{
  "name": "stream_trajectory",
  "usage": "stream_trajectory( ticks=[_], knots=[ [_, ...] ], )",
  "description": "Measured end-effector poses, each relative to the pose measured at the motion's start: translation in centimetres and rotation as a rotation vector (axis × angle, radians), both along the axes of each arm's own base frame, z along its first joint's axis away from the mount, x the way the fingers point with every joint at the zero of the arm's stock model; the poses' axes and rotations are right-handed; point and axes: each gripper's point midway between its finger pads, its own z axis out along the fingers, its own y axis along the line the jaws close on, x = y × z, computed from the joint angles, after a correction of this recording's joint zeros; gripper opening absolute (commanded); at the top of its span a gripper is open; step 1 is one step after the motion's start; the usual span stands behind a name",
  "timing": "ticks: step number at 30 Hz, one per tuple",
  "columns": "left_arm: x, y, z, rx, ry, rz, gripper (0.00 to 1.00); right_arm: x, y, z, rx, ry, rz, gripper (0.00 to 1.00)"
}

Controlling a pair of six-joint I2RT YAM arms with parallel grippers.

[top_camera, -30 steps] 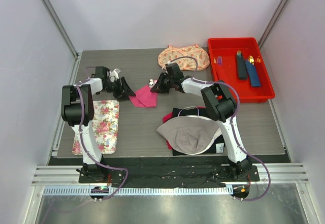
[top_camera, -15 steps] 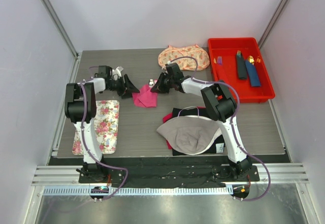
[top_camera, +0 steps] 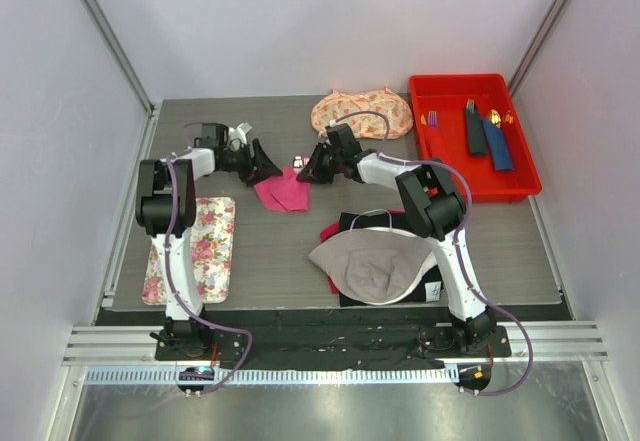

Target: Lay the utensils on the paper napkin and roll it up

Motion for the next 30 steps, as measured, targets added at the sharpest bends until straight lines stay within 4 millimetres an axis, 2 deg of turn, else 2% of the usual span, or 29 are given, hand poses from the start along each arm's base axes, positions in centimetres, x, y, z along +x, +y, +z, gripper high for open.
stream_trajectory(
  ticks=[4,9,13,21,30],
  knots=[
    [-0.1,-1.1,0.0,-0.018,-0.01,-0.044,0.56,0.0,0.0,0.0,0.0,0.0,-0.001,0.13],
    [-1.0,-1.1,-0.1,-0.021,0.003,-0.079,0.56,0.0,0.0,0.0,-0.001,0.0,-0.001,0.13],
    [-1.6,-0.5,-0.2,-0.029,0.032,-0.082,0.54,0.0,0.0,0.0,-0.002,0.0,-0.002,0.13],
    [-3.3,2.2,-0.4,-0.054,0.108,-0.041,0.55,0.0,0.0,0.0,-0.002,0.0,-0.002,0.13],
    [-5.2,2.2,-0.5,-0.09,0.147,-0.035,0.53,0.0,0.0,0.0,-0.001,0.001,-0.004,0.13]
  ],
)
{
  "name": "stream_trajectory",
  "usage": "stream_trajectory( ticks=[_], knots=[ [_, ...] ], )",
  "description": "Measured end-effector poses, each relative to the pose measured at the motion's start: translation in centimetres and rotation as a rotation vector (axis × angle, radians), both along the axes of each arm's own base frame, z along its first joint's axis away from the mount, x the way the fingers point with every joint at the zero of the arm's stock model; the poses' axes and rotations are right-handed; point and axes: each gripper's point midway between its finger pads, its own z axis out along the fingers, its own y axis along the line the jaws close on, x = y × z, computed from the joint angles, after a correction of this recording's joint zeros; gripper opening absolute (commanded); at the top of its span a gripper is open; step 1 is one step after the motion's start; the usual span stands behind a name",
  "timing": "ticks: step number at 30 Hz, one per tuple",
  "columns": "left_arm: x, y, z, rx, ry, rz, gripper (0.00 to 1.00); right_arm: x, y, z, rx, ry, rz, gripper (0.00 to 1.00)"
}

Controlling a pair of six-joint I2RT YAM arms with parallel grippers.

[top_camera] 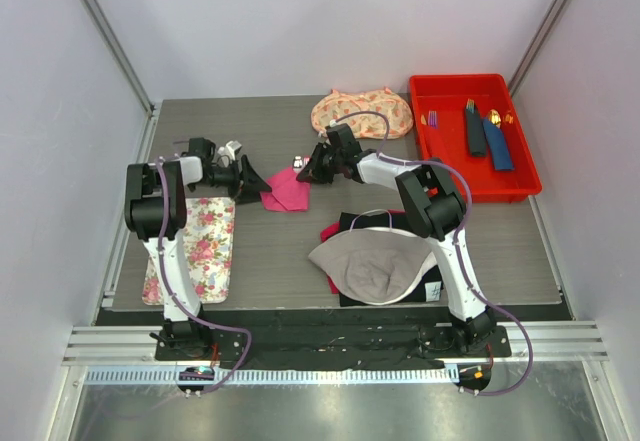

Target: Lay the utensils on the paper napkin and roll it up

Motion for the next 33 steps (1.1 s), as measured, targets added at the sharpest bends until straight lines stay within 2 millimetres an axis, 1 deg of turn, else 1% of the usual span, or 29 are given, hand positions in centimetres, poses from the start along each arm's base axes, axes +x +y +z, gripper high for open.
stream_trajectory(
  ticks=[5,8,9,11,12,15,18,22,25,28,33],
  knots=[
    [-0.1,-0.1,-0.1,-0.013,0.011,0.018,0.49,0.0,0.0,0.0,0.0,0.0,0.0,0.13],
    [-0.1,0.0,-0.3,-0.004,0.019,0.029,0.4,0.0,0.0,0.0,0.0,0.0,0.0,0.13],
    [0.0,0.0,-0.4,0.006,0.019,0.033,0.35,0.0,0.0,0.0,0.0,0.0,-0.001,0.13],
    [0.0,0.2,-0.6,0.029,0.017,0.042,0.3,0.0,0.0,0.0,-0.001,0.0,-0.001,0.13],
    [0.0,0.3,-0.7,0.038,0.016,0.049,0.25,0.0,0.0,0.0,-0.001,0.0,-0.001,0.13],
    [0.0,0.7,-0.9,0.08,0.002,0.075,0.18,0.0,0.0,0.0,-0.001,0.0,-0.002,0.13],
    [0.3,0.9,-0.6,0.106,-0.021,0.094,0.12,0.0,0.0,0.0,-0.001,-0.001,-0.001,0.13],
    [1.0,0.9,0.9,0.106,-0.064,0.113,0.06,0.0,0.0,-0.1,-0.004,-0.002,-0.003,0.13],
    [1.4,0.4,2.3,0.094,-0.101,0.117,0.04,0.0,0.1,-0.1,-0.005,-0.004,-0.004,0.13],
    [1.7,-0.6,3.4,0.069,-0.127,0.108,0.03,0.0,0.1,-0.1,-0.007,-0.005,-0.006,0.13],
    [1.8,-3.6,4.4,0.028,-0.152,0.072,0.02,0.0,0.1,-0.1,-0.008,-0.006,-0.007,0.13]
  ],
)
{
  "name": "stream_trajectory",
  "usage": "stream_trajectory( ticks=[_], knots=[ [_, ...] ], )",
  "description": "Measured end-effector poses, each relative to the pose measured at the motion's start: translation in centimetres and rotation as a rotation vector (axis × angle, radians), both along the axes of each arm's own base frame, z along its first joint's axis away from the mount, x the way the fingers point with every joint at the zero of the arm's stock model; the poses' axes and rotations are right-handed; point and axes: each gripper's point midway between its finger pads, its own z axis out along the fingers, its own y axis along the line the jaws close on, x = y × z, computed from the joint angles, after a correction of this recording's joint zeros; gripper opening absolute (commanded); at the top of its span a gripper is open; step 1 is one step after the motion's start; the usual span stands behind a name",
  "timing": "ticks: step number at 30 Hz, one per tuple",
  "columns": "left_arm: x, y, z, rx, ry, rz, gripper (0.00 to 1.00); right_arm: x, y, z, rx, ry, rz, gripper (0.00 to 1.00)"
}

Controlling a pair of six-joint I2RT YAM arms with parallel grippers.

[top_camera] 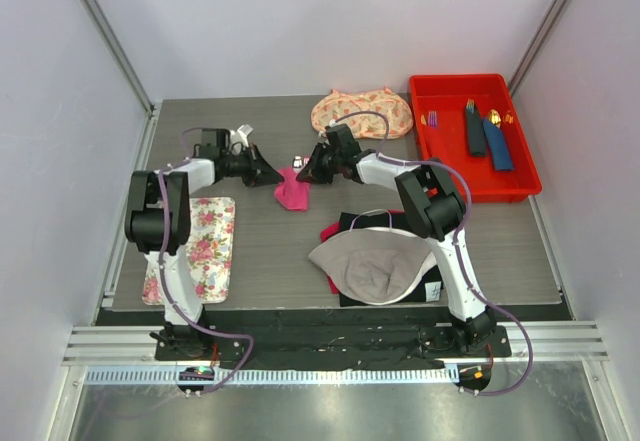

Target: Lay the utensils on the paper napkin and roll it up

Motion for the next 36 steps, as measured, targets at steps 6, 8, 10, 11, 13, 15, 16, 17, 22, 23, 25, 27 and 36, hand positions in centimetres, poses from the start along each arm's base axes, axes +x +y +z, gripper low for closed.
stream_trajectory(
  ticks=[6,8,10,11,13,15,16,17,22,23,25,27,36],
  knots=[
    [0.1,-4.2,1.5,-0.055,-0.046,-0.047,0.02,0.0,0.0,0.0,-0.001,0.0,0.0,0.13],
    [0.1,-5.3,1.4,-0.07,-0.05,-0.058,0.02,0.0,0.0,0.0,-0.001,0.0,-0.001,0.13],
    [0.1,-6.1,0.8,-0.078,-0.041,-0.065,0.02,0.0,0.0,0.0,-0.001,-0.001,-0.001,0.13],
    [0.1,-6.4,0.4,-0.083,-0.032,-0.064,0.02,0.0,0.0,0.0,-0.001,-0.001,-0.001,0.13],
    [0.1,-6.6,-0.7,-0.091,-0.008,-0.057,0.02,0.0,0.0,0.0,-0.001,-0.001,-0.001,0.13],
    [0.0,-6.6,-1.9,-0.095,0.018,-0.046,0.02,0.0,0.0,0.0,-0.001,-0.001,-0.001,0.13],
    [-0.1,-6.6,-2.6,-0.094,0.035,-0.039,0.03,0.0,0.0,0.0,-0.001,-0.001,-0.001,0.13],
    [-0.2,-6.5,-3.1,-0.093,0.045,-0.036,0.03,0.0,0.0,0.0,-0.001,-0.001,-0.001,0.13],
    [-0.4,-6.6,-4.0,-0.097,0.061,-0.026,0.03,0.0,0.0,0.0,-0.001,-0.001,-0.001,0.13],
    [-0.4,-6.6,-4.1,-0.098,0.059,-0.027,0.03,0.0,0.0,0.0,-0.001,-0.001,-0.001,0.13],
    [-0.4,-6.7,-4.3,-0.093,0.06,-0.027,0.03,0.0,0.0,0.0,-0.001,-0.001,-0.001,0.13],
    [-0.5,-6.7,-4.5,-0.083,0.061,-0.027,0.02,0.0,0.0,0.0,-0.001,-0.001,-0.001,0.13],
    [-0.5,-6.4,-4.7,0.029,0.049,-0.099,0.01,-0.3,-0.1,0.6,0.035,0.015,0.036,0.22]
  ],
)
